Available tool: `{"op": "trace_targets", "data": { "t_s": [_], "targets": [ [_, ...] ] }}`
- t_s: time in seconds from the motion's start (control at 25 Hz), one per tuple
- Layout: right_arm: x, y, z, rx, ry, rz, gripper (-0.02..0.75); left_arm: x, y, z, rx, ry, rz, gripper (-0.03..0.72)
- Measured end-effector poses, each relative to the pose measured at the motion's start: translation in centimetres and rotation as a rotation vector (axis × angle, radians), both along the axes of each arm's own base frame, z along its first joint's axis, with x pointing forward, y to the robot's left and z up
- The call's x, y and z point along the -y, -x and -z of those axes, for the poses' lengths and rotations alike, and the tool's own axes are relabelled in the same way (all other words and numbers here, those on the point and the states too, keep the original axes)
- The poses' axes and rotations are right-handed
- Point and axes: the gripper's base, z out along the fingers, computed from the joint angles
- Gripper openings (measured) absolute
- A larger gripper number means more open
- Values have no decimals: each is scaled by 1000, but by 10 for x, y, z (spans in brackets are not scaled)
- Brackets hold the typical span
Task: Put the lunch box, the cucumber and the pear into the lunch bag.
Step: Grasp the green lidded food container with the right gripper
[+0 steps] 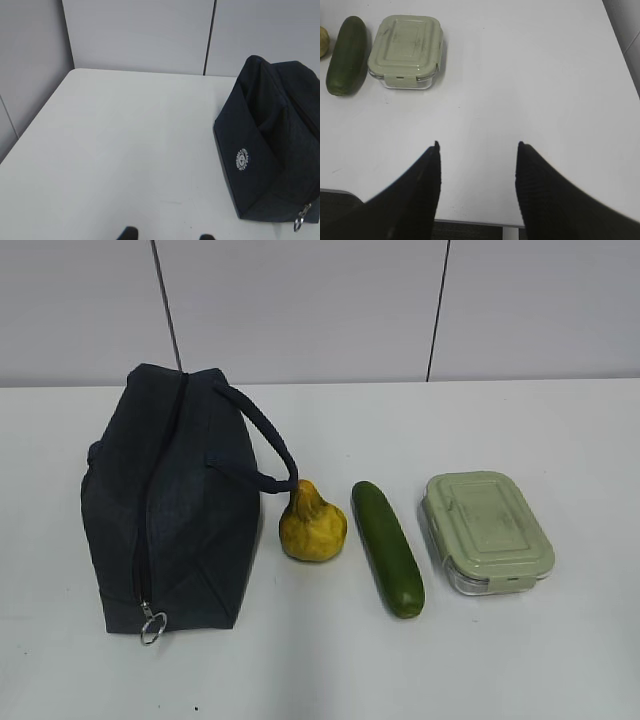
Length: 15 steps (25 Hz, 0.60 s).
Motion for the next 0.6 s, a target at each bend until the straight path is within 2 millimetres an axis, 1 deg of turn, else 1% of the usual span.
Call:
{"op": "trace_targets", "data": {
  "t_s": [0.6],
  "targets": [
    [0, 0, 0, 0, 0, 0, 388, 0, 0, 0, 0, 0, 0, 238]
  ]
}}
